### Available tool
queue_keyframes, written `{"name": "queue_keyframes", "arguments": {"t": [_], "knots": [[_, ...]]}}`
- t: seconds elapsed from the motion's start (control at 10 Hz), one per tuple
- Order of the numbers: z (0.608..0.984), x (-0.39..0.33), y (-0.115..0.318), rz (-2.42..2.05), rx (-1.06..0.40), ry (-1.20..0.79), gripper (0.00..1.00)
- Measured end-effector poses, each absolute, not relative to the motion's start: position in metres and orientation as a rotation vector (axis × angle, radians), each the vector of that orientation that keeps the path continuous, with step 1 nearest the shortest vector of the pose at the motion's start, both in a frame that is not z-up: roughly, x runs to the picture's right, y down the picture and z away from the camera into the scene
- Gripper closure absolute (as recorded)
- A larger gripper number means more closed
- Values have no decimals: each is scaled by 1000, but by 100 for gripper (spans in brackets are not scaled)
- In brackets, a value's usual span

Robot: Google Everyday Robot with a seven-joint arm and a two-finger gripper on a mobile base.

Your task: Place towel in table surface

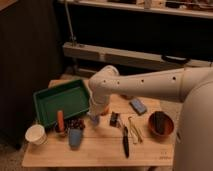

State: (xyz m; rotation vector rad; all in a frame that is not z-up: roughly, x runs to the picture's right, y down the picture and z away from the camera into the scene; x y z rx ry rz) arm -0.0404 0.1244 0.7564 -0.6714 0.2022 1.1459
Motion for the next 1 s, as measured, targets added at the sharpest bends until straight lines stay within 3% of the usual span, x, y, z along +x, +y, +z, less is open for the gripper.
{"name": "queue_keyframes", "arguments": {"t": [0.4, 0.7, 0.9, 1.0], "knots": [[813, -23, 174, 1147, -785, 319, 100], [810, -17, 194, 1083, -847, 447, 100], [797, -8, 206, 1061, -851, 484, 91], [790, -10, 211, 1045, -855, 486, 81]]}}
